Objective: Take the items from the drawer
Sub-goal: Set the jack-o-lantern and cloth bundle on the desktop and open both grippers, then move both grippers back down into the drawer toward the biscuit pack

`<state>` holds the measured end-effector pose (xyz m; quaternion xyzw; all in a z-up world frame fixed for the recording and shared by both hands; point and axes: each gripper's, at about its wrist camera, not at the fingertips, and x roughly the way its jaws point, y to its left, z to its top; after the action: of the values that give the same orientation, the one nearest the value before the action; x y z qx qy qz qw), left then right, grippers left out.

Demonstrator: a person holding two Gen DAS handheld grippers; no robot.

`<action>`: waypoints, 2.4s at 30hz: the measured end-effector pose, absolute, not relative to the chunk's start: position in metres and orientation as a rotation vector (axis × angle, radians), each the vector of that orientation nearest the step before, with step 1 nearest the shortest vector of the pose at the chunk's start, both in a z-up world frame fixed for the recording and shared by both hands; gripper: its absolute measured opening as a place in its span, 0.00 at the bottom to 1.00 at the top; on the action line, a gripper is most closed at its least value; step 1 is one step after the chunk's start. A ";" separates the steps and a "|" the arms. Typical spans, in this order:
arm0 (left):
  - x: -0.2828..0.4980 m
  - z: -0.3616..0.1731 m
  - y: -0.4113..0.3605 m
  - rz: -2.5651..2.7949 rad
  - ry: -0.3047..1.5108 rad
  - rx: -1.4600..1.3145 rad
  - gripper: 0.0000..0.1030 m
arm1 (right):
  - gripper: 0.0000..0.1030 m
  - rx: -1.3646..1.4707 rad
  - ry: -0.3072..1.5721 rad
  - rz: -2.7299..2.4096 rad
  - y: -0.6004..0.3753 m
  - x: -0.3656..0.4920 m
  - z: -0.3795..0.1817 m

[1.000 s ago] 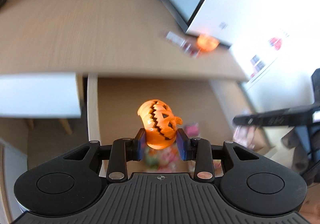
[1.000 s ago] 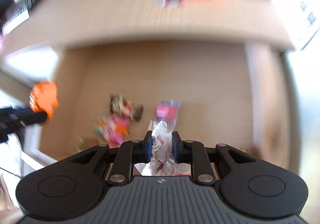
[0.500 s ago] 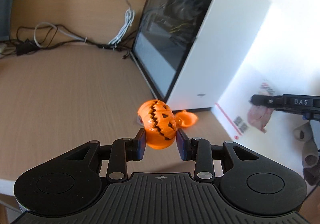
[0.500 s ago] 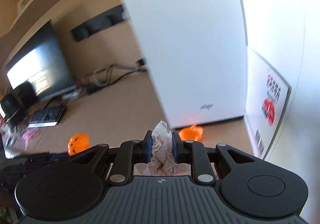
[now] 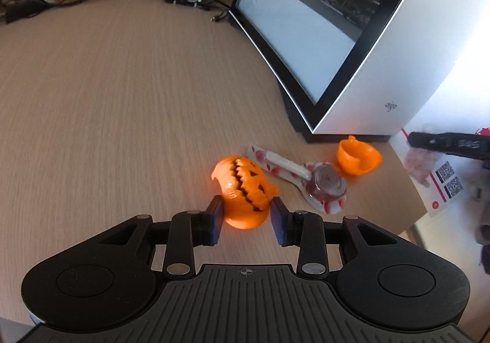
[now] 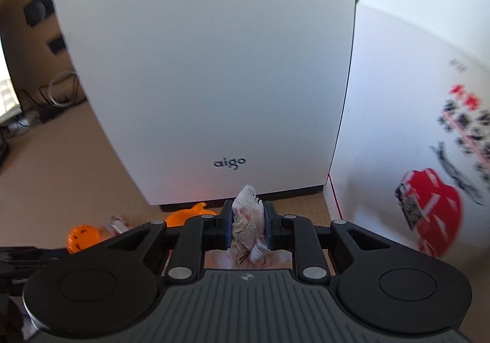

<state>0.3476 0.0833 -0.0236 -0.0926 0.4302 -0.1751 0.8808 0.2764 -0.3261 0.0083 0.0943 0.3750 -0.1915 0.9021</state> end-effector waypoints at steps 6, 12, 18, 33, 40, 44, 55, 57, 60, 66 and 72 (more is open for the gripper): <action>0.338 -0.017 0.079 -0.265 0.852 -0.096 0.35 | 0.18 0.174 0.833 -0.379 -0.329 0.303 -0.021; 0.335 0.000 0.100 -0.258 0.819 -0.167 0.35 | 0.19 0.121 0.861 -0.345 -0.319 0.318 -0.040; 0.313 0.023 0.110 -0.240 0.774 -0.178 0.35 | 0.35 0.108 0.872 -0.347 -0.316 0.326 -0.046; 0.231 0.030 0.128 -0.216 0.821 -0.176 0.34 | 0.60 0.060 0.719 -0.305 -0.274 0.277 0.010; 0.198 0.013 0.126 -0.259 0.917 -0.178 0.35 | 0.75 0.045 0.703 -0.231 -0.235 0.239 0.026; 0.189 -0.003 0.122 -0.273 0.965 -0.177 0.35 | 0.80 -0.001 0.735 -0.185 -0.204 0.205 0.019; 0.173 -0.022 0.125 -0.252 0.985 -0.220 0.35 | 0.83 0.089 1.048 -0.103 -0.190 0.159 -0.048; 0.170 -0.021 0.130 -0.244 0.984 -0.228 0.35 | 0.83 0.185 1.125 -0.124 -0.204 0.166 -0.059; 0.168 -0.021 0.135 -0.238 0.989 -0.235 0.34 | 0.83 0.358 1.211 -0.152 -0.225 0.176 -0.079; 0.168 -0.025 0.135 -0.254 1.031 -0.219 0.34 | 0.83 0.490 1.350 -0.098 -0.217 0.199 -0.120; 0.179 -0.037 0.101 -0.368 1.115 -0.077 0.35 | 0.51 0.266 1.474 -0.063 -0.174 0.214 -0.148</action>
<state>0.1786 0.1008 -0.0375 -0.0364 0.5257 -0.1736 0.8320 0.2144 -0.1742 -0.1477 0.1209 0.6700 -0.0286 0.7319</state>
